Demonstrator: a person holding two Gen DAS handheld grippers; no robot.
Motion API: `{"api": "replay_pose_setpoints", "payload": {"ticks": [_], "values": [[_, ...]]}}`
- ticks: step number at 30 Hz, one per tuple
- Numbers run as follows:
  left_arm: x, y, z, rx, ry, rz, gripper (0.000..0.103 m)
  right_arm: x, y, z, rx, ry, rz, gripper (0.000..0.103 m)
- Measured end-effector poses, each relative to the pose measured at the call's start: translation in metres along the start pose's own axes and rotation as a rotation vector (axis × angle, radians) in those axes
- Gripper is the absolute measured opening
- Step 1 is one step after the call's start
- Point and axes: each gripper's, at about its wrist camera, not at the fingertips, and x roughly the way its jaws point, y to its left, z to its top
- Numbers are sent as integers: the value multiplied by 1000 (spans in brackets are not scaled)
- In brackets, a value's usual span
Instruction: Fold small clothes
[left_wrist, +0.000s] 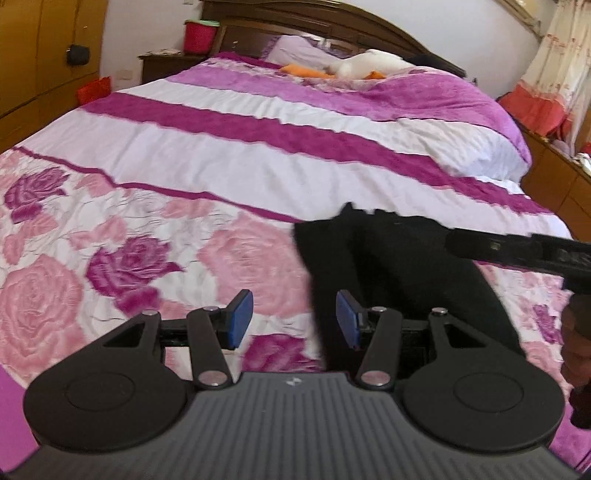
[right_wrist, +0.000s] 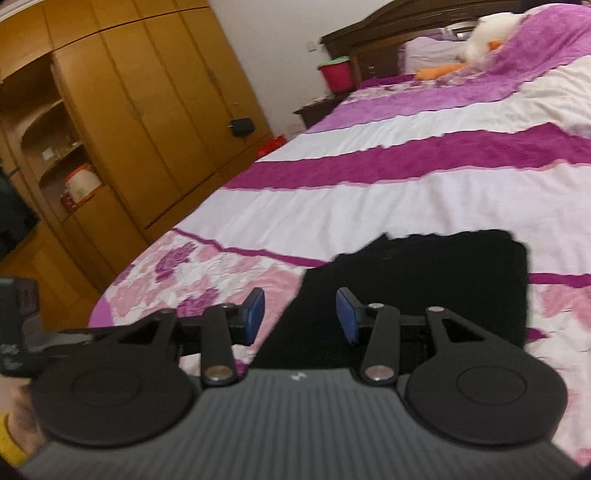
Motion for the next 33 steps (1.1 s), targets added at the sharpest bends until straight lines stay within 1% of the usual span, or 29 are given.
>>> {"api": "replay_pose_setpoints", "payload": {"ticks": [3, 6, 8, 10, 12, 14, 15, 17, 19, 21, 25, 26, 28, 29, 30, 32, 33], "values": [[-1, -17, -3, 7, 2, -51, 56, 9, -6, 11, -17, 40, -51, 48], [-2, -32, -8, 4, 8, -124, 56, 23, -8, 21, 7, 66, -49, 48], [1, -40, -11, 9, 29, -167, 56, 35, -4, 27, 14, 97, -40, 48], [7, -45, -14, 9, 50, -190, 56, 48, 1, 30, 7, 134, -43, 48], [14, -49, -17, 14, 65, -186, 58, 63, 9, 31, -9, 179, -57, 48], [22, -51, -20, 13, 79, -176, 60, 78, 17, 32, -57, 229, -95, 48], [26, -52, -21, 11, 87, -175, 61, 85, 22, 32, -90, 251, -117, 50], [33, -53, -23, 4, 100, -179, 61, 96, 28, 31, -139, 283, -156, 50], [39, -54, -25, 5, 104, -189, 61, 106, 31, 29, -163, 319, -167, 49], [42, -55, -26, 4, 107, -199, 61, 113, 30, 26, -165, 338, -182, 49], [48, -58, -30, 8, 104, -223, 62, 119, 25, 22, -152, 346, -187, 47], [49, -59, -31, 10, 104, -220, 62, 119, 23, 22, -149, 344, -185, 45], [53, -60, -33, 6, 103, -217, 61, 121, 20, 19, -158, 338, -207, 24], [54, -60, -34, 4, 103, -216, 61, 121, 17, 17, -160, 337, -204, 21], [54, -60, -35, 2, 101, -214, 60, 119, 13, 17, -154, 332, -197, 13], [54, -60, -36, 0, 95, -218, 53, 113, 6, 18, -112, 312, -171, 9], [53, -61, -37, 1, 90, -226, 46, 109, 2, 19, -88, 299, -159, 8]]}}
